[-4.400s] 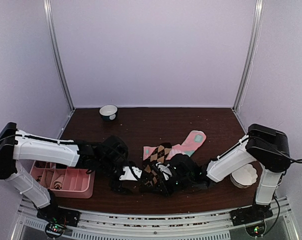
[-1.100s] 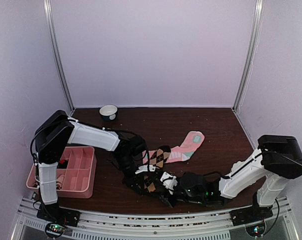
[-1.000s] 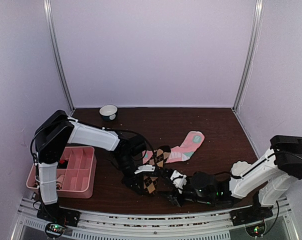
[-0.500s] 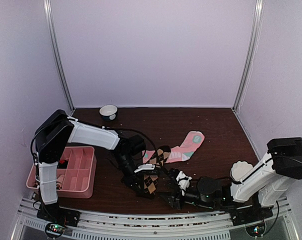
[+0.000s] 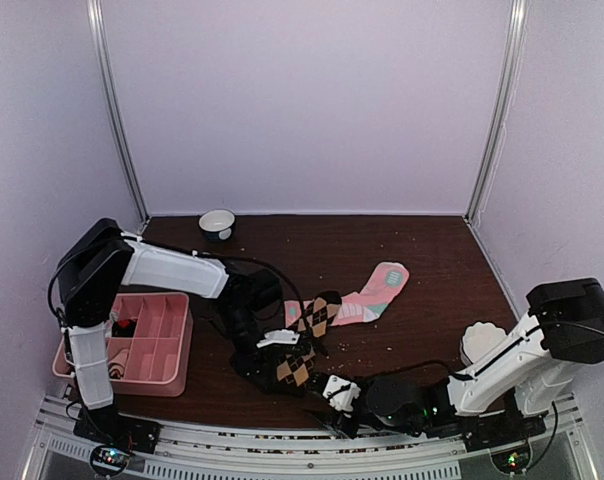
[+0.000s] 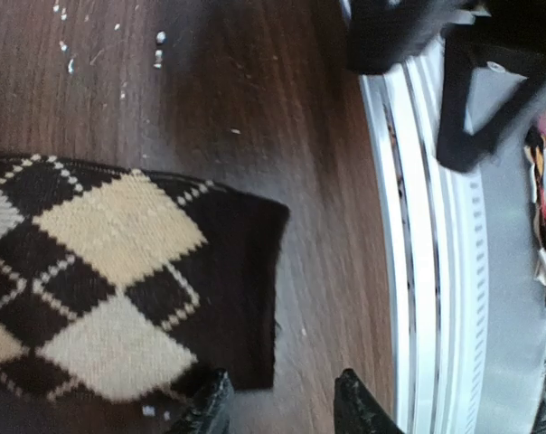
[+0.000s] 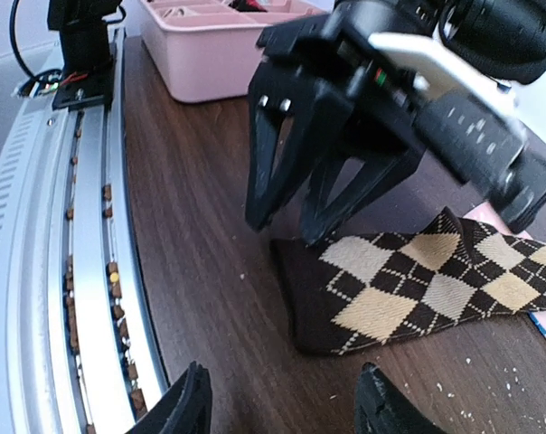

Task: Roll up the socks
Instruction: Roll the sock.

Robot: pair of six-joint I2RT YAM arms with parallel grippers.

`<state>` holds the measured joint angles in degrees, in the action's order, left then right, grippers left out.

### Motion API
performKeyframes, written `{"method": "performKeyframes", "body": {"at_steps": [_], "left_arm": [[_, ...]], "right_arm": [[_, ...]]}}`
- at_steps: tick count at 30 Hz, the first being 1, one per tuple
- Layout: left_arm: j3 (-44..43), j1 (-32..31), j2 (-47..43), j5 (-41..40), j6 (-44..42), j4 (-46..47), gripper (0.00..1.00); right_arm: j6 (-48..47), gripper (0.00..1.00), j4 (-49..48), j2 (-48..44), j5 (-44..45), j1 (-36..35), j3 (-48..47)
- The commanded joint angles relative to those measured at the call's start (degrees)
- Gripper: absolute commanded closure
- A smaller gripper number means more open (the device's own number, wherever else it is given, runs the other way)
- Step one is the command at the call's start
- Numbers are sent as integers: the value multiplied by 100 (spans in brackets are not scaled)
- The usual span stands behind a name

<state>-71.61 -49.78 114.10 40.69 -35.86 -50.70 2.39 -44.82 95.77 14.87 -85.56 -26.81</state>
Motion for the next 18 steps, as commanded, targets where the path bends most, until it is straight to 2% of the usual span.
{"method": "performKeyframes", "body": {"at_steps": [1, 4, 5, 6, 14, 15, 16, 18], "left_arm": [[164, 56, -633, -403, -291, 151, 60], [110, 63, -766, -333, -264, 174, 59], [93, 69, -793, -294, -271, 159, 50], [68, 69, -813, -260, -266, 150, 48], [73, 530, -877, -12, -224, 95, 46], [115, 556, -907, -31, -250, 91, 32], [167, 561, -940, -94, -275, 98, 27], [265, 560, -1039, -216, -254, 188, 24]], "right_arm": [[-325, 45, 558, 92, 321, -171, -54], [-662, 46, 768, 298, 397, -172, -320], [-769, 47, 828, 361, 394, -172, -426], [-881, 48, 881, 423, 389, -176, -529], [-1346, 59, 1277, 847, 164, 46, -933], [-1357, 61, 1285, 857, 139, 98, -926], [-1359, 63, 1280, 872, 129, 146, -917], [-1364, 65, 1259, 913, 93, 228, -912]]}}
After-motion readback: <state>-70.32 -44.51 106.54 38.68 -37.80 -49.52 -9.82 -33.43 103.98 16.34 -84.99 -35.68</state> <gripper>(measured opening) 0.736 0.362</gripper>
